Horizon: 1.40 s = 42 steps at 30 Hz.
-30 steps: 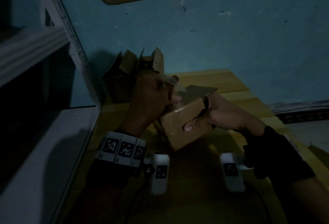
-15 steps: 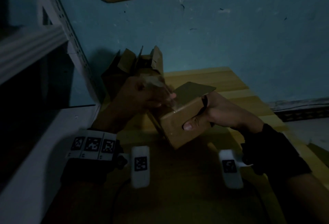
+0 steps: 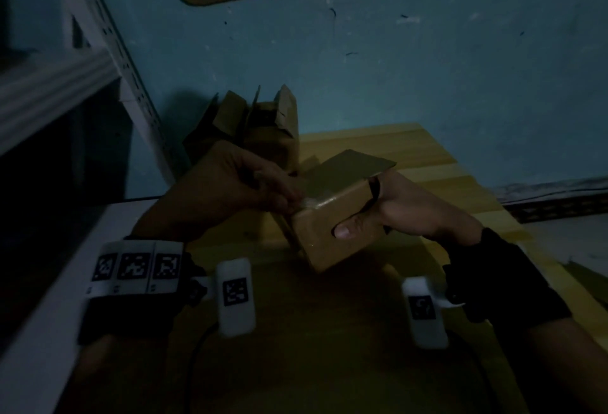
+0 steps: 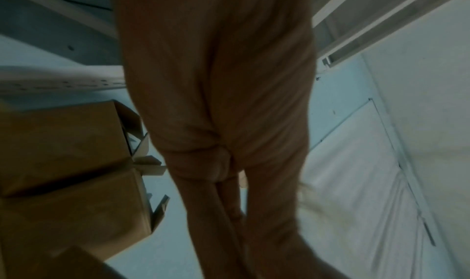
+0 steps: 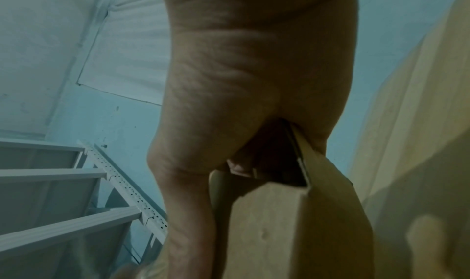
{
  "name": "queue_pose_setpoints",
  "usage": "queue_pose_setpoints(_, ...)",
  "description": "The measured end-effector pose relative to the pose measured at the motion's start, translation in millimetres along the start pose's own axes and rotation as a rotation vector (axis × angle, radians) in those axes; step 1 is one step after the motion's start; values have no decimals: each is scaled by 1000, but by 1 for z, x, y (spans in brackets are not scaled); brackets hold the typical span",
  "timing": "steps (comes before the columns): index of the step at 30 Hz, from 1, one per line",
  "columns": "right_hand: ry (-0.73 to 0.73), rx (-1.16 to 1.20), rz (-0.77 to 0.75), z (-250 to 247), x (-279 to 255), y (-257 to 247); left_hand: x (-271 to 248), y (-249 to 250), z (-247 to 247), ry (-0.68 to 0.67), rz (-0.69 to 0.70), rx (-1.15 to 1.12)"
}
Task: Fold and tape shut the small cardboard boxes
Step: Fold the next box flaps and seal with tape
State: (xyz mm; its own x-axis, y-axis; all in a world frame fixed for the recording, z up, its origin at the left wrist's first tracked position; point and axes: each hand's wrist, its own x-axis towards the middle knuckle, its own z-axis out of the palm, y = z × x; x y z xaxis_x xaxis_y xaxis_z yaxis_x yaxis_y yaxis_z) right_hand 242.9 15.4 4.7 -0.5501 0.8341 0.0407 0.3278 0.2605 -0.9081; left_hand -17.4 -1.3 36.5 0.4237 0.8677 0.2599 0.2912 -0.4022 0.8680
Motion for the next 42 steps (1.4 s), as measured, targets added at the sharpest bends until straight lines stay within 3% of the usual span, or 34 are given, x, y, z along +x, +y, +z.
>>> queue_pose_setpoints(6, 3, 6, 6, -1, 1, 2, -5, 2, -4, -83, -22, 9)
queue_pose_setpoints(12, 17, 19, 19, 0, 0, 2, -11, 0, -12, -251, -40, -177)
queue_pose_setpoints(19, 43, 15, 18, 2, 3, 0, 4, 4, 14, 53, 31, -60)
queue_pose_setpoints(27, 23, 35, 36, 3, 4, 1, 13, 13, 26, 217, 28, 121)
queue_pose_setpoints(42, 68, 16, 15, 6, 7, 6, 23, 14, 24, 255, -30, 576)
